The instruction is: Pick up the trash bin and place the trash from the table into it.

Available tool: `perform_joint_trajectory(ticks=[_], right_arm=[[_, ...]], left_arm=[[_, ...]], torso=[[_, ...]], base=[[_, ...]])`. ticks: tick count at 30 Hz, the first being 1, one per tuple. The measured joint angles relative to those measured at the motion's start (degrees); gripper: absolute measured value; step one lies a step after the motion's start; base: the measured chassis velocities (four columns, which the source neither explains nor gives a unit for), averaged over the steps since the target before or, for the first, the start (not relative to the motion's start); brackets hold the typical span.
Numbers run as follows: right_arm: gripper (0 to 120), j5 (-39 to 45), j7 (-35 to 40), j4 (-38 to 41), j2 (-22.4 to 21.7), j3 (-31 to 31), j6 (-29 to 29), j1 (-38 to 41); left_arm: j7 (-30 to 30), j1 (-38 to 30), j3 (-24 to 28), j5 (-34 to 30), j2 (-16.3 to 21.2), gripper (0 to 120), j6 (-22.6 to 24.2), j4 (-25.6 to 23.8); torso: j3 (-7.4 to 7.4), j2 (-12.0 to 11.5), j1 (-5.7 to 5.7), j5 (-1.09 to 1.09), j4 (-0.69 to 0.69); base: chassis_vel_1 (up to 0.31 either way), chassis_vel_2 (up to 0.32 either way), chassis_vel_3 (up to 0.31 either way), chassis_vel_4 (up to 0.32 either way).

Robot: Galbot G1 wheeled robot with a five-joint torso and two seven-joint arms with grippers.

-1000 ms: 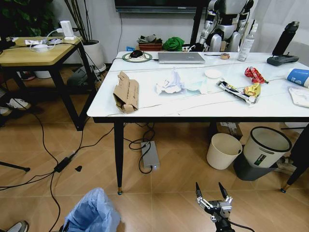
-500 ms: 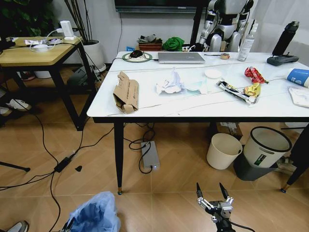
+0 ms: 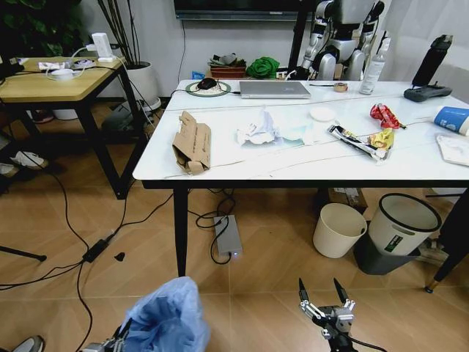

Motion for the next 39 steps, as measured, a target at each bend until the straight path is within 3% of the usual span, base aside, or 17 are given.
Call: perform_joint_trajectory(ticks=[4, 10, 21, 39], right_arm=[[100, 0.00, 0.01, -0.18, 0.00, 0.28, 0.00, -0.08], [100, 0.00, 0.03, -0.56, 0.19, 0.37, 0.02, -0.16], [100, -0.07, 0.03, -1.33, 0.10, 0.32, 0.22, -0.04], [100, -0.54, 0.02, -1.43, 0.03, -0.05, 0.23, 0.15]], left_arm=[[-3.40, 2.93, 0.38, 1.75, 0.20, 0, 2.40, -5.83], [-6.20, 4.51, -0.41, 2.62, 0.40, 0, 3.51, -10.03], [-7.83, 2.61, -2.47, 1.48, 0.44, 0, 4.04, -9.28], [-7.87, 1.52, 0.00, 2.50, -0.39, 0, 4.08, -8.95]], torso=[[0.71, 1.21, 0.53, 0.00, 0.00], [1.70, 2.76, 1.06, 0.00, 0.00], [3.25, 5.31, 2.07, 0.00, 0.00], [5.95, 9.84, 3.89, 0.00, 0.00]], base=[[0.000, 0.000, 0.000, 0.000], [0.000, 0.000, 0.000, 0.000], [0.000, 0.000, 0.000, 0.000], [0.000, 0.000, 0.000, 0.000]])
